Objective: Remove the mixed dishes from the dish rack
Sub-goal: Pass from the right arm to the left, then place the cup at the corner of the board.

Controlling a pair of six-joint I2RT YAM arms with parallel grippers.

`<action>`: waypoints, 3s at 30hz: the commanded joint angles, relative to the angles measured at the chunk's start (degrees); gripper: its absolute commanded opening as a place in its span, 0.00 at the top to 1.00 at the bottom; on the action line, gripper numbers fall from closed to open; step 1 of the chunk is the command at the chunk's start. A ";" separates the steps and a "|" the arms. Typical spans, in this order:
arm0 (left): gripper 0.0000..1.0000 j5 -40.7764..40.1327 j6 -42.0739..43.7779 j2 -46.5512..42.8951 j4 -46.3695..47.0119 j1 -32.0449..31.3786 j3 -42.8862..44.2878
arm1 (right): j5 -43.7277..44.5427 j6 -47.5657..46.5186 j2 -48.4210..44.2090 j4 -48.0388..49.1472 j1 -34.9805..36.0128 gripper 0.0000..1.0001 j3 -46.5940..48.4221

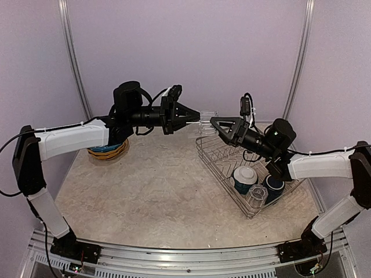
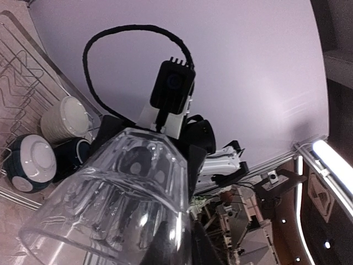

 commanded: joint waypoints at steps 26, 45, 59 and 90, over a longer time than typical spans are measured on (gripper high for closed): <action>1.00 -54.57 35.05 -14.08 -88.80 24.92 -1.83 | 25.35 -35.63 -8.67 -62.24 -1.42 0.00 7.44; 1.00 -59.01 33.65 0.00 -78.78 36.11 -7.16 | 29.93 -42.59 -12.54 -80.98 -1.52 0.00 12.38; 0.65 -56.61 33.39 -0.77 -78.16 36.31 -9.71 | 23.53 -42.24 -12.31 -103.70 -1.24 0.00 16.55; 0.01 -43.67 51.31 -17.88 -63.48 16.10 8.31 | 23.74 -20.96 -17.51 -116.89 3.03 0.12 12.87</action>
